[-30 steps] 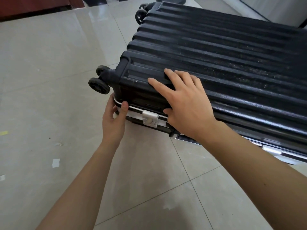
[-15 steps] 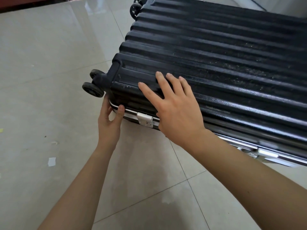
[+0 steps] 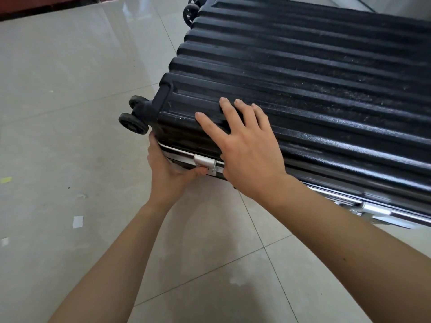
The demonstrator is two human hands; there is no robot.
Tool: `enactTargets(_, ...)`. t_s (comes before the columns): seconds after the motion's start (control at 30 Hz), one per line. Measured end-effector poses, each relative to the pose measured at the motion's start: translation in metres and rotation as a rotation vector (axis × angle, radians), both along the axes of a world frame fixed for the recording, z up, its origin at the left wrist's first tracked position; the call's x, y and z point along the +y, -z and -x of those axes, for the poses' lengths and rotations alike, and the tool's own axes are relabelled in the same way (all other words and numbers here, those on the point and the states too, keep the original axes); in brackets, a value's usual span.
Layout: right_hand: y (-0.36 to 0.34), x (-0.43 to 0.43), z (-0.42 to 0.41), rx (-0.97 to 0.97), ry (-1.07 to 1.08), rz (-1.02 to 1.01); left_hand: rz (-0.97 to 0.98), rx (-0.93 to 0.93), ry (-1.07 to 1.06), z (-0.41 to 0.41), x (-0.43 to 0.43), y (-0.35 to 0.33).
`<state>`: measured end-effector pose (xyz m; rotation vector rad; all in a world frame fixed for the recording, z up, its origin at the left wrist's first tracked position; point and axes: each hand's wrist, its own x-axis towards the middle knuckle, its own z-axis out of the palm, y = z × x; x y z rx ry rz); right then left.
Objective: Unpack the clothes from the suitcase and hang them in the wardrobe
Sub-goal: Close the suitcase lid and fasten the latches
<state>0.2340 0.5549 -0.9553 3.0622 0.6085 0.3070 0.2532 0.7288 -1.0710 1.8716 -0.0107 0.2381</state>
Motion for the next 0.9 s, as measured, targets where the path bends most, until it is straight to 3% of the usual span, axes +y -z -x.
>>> enactTargets(0.23, -0.004, -0.002, 0.002, 0.029, 0.023, 0.044, -0.075, -0.023, -0.021, 0.004, -0.003, 0.001)
enactTargets(0.37, 0.004, -0.022, 0.014, -0.085, -0.044, 0.094, -0.153, 0.071, -0.131, 0.038, -0.025, -0.012)
enactTargets(0.47, 0.016, -0.073, 0.061, -0.118, 0.001, 0.080, -0.275, -0.125, -0.160, 0.074, -0.056, -0.027)
enactTargets(0.6, 0.038, -0.161, 0.151, -0.013, 0.112, 0.073, -0.505, -0.492, 0.195, 0.088, -0.111, -0.059)
enactTargets(0.8, 0.063, -0.234, 0.222, 0.187, 0.842, -0.470, -0.982, -0.721, 0.729, 0.073, -0.196, -0.121)
enactTargets(0.9, 0.075, -0.237, 0.208, 0.260, 1.059, -0.793, -1.104, -0.641, 0.871, 0.063, -0.235, -0.135)
